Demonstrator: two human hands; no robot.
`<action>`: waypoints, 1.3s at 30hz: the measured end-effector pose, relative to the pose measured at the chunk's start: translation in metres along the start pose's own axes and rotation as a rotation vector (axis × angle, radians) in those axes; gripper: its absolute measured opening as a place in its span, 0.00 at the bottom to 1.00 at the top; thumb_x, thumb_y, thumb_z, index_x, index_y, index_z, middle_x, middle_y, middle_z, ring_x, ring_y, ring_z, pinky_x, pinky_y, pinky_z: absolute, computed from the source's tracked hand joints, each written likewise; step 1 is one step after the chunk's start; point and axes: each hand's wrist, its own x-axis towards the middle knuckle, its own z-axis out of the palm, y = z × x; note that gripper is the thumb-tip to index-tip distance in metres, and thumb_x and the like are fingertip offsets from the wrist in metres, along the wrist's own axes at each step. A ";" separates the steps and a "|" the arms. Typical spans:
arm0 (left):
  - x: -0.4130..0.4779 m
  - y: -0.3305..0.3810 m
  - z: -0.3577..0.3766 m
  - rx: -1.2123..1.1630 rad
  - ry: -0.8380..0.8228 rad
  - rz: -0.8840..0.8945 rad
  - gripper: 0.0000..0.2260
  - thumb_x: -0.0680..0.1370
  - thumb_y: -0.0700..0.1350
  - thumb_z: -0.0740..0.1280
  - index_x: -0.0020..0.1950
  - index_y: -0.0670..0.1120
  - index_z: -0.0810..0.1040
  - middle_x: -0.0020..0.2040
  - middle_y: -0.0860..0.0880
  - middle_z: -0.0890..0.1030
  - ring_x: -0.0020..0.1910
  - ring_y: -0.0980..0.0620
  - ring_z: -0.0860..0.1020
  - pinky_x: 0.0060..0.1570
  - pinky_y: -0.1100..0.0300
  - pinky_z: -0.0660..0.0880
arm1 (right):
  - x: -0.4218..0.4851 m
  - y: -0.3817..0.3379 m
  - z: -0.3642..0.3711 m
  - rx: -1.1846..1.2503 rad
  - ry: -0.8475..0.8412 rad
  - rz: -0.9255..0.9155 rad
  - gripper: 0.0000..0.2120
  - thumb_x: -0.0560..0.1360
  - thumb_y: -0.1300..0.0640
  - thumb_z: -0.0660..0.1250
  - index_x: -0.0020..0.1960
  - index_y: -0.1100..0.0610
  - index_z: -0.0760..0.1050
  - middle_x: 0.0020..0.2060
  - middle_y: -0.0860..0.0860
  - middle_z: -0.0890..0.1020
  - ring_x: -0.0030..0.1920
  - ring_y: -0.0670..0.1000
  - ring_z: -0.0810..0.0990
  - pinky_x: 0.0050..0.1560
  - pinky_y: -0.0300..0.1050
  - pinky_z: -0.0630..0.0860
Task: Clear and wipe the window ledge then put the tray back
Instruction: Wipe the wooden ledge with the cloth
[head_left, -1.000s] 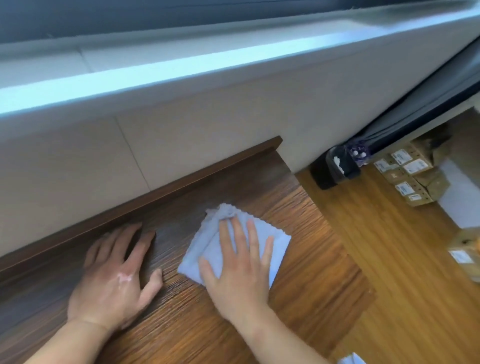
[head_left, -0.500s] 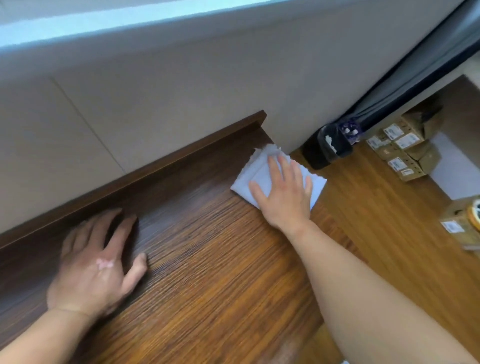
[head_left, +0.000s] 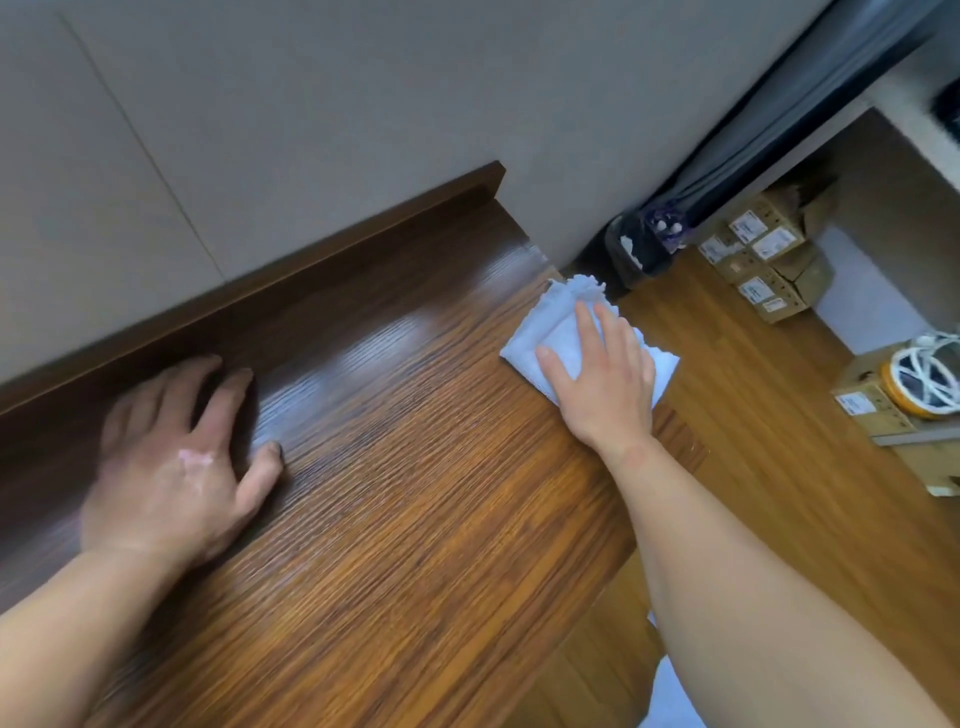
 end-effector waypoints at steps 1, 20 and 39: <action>0.000 0.000 0.000 0.000 0.004 0.000 0.33 0.73 0.62 0.59 0.71 0.43 0.74 0.71 0.38 0.71 0.68 0.33 0.69 0.68 0.36 0.64 | -0.005 -0.006 0.000 0.007 0.003 0.031 0.37 0.78 0.28 0.47 0.82 0.44 0.53 0.82 0.46 0.54 0.82 0.52 0.48 0.80 0.62 0.50; 0.001 0.002 0.000 -0.033 0.016 -0.002 0.32 0.74 0.61 0.59 0.72 0.43 0.72 0.71 0.38 0.70 0.67 0.32 0.69 0.67 0.34 0.66 | -0.109 -0.014 0.016 -0.013 0.056 -0.136 0.37 0.76 0.28 0.54 0.81 0.42 0.59 0.80 0.46 0.61 0.82 0.53 0.55 0.78 0.66 0.52; 0.001 0.008 -0.008 -0.021 -0.053 -0.040 0.32 0.72 0.61 0.60 0.71 0.44 0.72 0.71 0.38 0.70 0.69 0.34 0.67 0.68 0.34 0.65 | -0.303 -0.101 0.051 0.019 0.166 -0.390 0.34 0.70 0.29 0.69 0.71 0.43 0.76 0.73 0.46 0.75 0.80 0.52 0.63 0.75 0.63 0.61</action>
